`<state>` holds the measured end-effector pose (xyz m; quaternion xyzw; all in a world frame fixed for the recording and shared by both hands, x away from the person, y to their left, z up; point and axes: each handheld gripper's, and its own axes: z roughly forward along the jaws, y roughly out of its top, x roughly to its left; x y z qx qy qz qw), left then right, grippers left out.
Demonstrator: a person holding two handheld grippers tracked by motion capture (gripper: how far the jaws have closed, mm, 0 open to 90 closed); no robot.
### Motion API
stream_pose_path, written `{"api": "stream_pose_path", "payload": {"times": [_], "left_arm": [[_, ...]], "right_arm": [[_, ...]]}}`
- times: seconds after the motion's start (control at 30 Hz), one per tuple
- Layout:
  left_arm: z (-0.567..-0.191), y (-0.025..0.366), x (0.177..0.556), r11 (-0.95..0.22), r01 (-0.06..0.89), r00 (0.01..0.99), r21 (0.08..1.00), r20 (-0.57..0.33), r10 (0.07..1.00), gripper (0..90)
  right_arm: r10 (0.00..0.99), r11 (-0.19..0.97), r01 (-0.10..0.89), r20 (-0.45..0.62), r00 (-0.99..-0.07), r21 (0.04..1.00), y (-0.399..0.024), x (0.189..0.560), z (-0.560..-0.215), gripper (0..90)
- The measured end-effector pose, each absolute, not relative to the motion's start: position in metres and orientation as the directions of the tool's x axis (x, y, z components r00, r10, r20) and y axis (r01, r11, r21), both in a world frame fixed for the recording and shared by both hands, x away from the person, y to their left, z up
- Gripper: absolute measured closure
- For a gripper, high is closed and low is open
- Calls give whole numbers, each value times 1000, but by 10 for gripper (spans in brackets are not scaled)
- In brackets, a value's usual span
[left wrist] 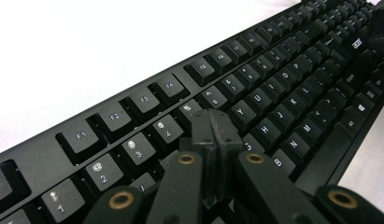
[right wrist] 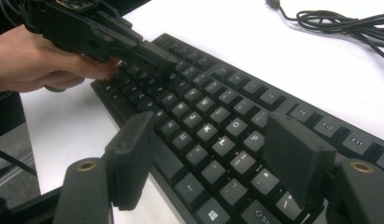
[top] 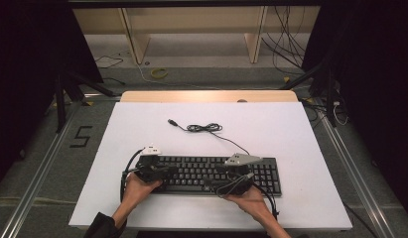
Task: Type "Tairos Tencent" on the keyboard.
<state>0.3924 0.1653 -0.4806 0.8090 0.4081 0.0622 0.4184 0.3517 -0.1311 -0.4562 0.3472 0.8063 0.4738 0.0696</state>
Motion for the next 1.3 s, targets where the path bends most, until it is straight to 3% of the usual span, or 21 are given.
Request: {"api": "stream_pose_path", "payload": {"times": [0.5, 0.77, 1.03, 1.3], "left_arm": [[-478, 164, 391, -330, 605, 657, 725, -221, 721, 889], [-471, 169, 389, -295, 602, 657, 742, -250, 711, 772], [-467, 172, 385, -255, 608, 655, 752, -293, 696, 597], [-462, 179, 380, -218, 605, 655, 766, -323, 683, 429]], "right_arm": [[635, 301, 495, 217, -742, 815, -134, 352, -455, 344], [641, 295, 499, 219, -736, 815, -134, 353, -456, 344], [650, 287, 501, 219, -728, 816, -132, 357, -456, 352], [672, 291, 509, 206, -712, 810, -129, 363, -455, 438]]}}
